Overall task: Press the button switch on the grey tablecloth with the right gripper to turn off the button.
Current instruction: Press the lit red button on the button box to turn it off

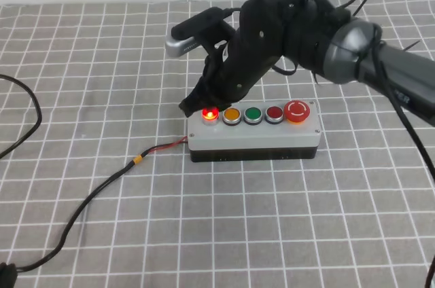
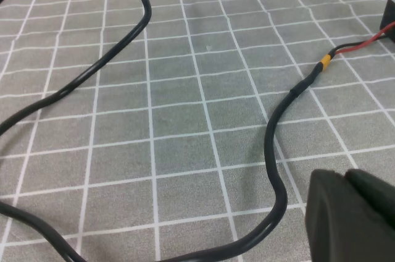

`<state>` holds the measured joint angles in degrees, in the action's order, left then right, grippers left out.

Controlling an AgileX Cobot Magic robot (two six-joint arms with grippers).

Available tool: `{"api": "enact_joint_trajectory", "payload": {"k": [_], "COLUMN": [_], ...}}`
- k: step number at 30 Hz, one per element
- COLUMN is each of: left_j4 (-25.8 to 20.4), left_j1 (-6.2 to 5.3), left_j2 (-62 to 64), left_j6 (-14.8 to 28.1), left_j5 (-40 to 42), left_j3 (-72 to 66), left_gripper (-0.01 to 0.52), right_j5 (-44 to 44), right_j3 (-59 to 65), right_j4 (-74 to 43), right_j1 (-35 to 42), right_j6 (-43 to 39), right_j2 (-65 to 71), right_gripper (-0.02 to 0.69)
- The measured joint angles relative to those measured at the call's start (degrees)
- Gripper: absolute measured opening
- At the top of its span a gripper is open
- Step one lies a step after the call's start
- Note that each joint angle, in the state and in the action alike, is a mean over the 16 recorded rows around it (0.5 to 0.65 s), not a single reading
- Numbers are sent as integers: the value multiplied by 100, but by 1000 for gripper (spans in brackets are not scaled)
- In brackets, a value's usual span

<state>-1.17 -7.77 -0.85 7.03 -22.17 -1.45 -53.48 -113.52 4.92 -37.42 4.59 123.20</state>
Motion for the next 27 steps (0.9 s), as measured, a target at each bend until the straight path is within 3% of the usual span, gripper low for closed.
{"api": "enact_joint_trajectory", "payload": {"k": [17, 27], "left_j4": [0, 0], "left_j1": [0, 0], "left_j2": [0, 0], "left_j6": [0, 0], "left_j5": [0, 0], "left_j3": [0, 0], "left_gripper": [-3, -3], "right_j5": [70, 229], "right_j3": [-164, -82], "right_j4": [67, -49], "right_j1": [0, 0], "right_j6": [14, -52], "right_j2": [272, -326], "right_gripper": [-16, -16]}}
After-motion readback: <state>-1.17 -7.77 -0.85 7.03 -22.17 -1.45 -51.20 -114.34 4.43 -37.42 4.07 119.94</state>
